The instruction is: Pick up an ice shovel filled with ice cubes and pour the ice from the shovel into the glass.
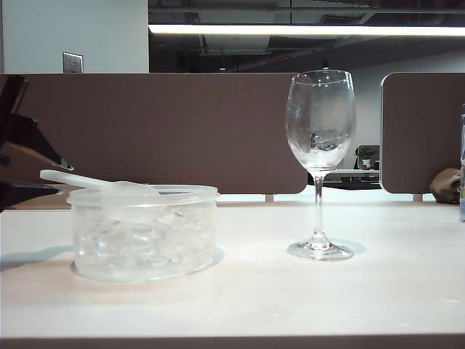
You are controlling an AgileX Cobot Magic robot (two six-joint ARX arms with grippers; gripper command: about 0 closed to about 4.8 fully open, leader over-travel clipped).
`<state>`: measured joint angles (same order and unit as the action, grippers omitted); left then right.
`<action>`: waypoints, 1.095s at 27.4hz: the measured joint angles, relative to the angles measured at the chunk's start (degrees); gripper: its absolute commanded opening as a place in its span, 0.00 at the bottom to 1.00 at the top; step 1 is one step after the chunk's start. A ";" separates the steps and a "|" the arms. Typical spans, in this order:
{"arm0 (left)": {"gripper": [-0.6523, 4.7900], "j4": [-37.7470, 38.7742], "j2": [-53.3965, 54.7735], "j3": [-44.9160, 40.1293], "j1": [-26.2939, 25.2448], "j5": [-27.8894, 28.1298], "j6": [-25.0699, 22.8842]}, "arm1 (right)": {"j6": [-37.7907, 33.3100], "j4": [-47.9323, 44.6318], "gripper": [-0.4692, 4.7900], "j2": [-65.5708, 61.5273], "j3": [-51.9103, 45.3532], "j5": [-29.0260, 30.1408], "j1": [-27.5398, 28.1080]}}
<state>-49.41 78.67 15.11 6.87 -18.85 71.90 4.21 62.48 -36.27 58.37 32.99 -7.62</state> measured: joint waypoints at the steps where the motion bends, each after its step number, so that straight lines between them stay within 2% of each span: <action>1: 0.34 0.02 0.13 0.15 0.00 0.02 0.00 | 0.00 0.00 0.08 0.00 0.00 0.00 0.00; 11: 0.32 -0.61 1.31 1.09 0.00 1.01 0.70 | 0.00 0.00 0.08 0.00 0.00 0.00 0.00; 12: 0.26 -0.72 1.49 1.18 0.00 1.05 1.03 | 0.00 0.00 0.08 0.00 0.00 0.00 0.00; 25: 0.20 -1.88 3.34 1.18 0.00 0.98 1.55 | 0.00 0.00 0.08 0.00 0.00 0.00 0.00; 28: 0.15 -2.01 3.56 1.18 0.00 0.94 2.34 | 0.00 0.00 0.08 0.00 0.00 0.00 0.00; 30: 0.15 -2.51 3.61 1.20 0.00 0.85 2.60 | 0.00 0.00 0.08 0.00 0.00 0.00 0.00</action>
<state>-51.92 82.28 16.32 6.87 -18.00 74.50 4.21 62.48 -36.27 58.37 32.99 -7.62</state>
